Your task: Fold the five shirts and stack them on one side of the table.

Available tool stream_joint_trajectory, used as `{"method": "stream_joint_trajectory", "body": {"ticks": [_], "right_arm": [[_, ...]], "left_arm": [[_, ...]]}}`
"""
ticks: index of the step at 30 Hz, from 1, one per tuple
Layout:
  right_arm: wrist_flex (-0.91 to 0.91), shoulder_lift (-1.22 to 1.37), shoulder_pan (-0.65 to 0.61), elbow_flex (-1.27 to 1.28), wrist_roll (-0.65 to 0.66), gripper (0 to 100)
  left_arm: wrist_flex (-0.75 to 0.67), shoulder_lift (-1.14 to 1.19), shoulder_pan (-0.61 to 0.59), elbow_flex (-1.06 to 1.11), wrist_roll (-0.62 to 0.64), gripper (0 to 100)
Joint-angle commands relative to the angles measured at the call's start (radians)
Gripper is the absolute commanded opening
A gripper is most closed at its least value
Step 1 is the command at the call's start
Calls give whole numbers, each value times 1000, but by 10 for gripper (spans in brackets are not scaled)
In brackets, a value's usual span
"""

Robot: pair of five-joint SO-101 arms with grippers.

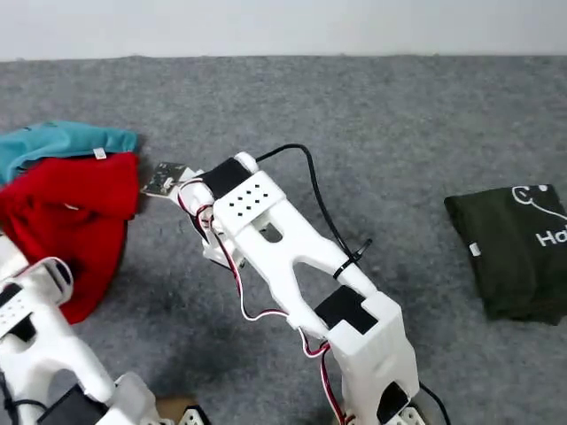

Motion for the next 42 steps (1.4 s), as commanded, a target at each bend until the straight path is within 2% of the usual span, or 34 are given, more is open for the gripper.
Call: {"method": "stream_joint_trajectory", "body": {"ticks": [1,3,6,10,14,18,22,26,29,33,39,42], "right_arm": [[16,-77,10,-38,12,263],[16,-77,12,-38,12,263],[18,-77,12,-38,12,263],[18,-77,67,-38,6,263],[18,-79,191,-38,5,263],[18,-79,321,-38,5,263],[18,-79,461,-38,5,263],[18,-79,584,-38,-8,263],[18,-79,661,-38,-49,263],[38,-79,717,-38,-68,263],[84,-79,720,-38,-68,263],[104,-79,720,-38,-68,263]], "left_arm": [[-12,-21,46,24,-21,120],[-12,-23,69,25,-21,18],[-2,-41,92,-2,-21,11],[210,-140,155,-157,-20,11],[496,-285,358,-340,-21,12],[589,-379,586,-387,-21,12],[614,-419,806,-397,-31,12],[620,-437,1069,-395,-138,12],[614,-419,1206,-395,-196,12],[600,-328,1312,-395,-213,13],[381,-169,1382,-395,-213,14],[333,-127,1389,-404,-209,15]]}}
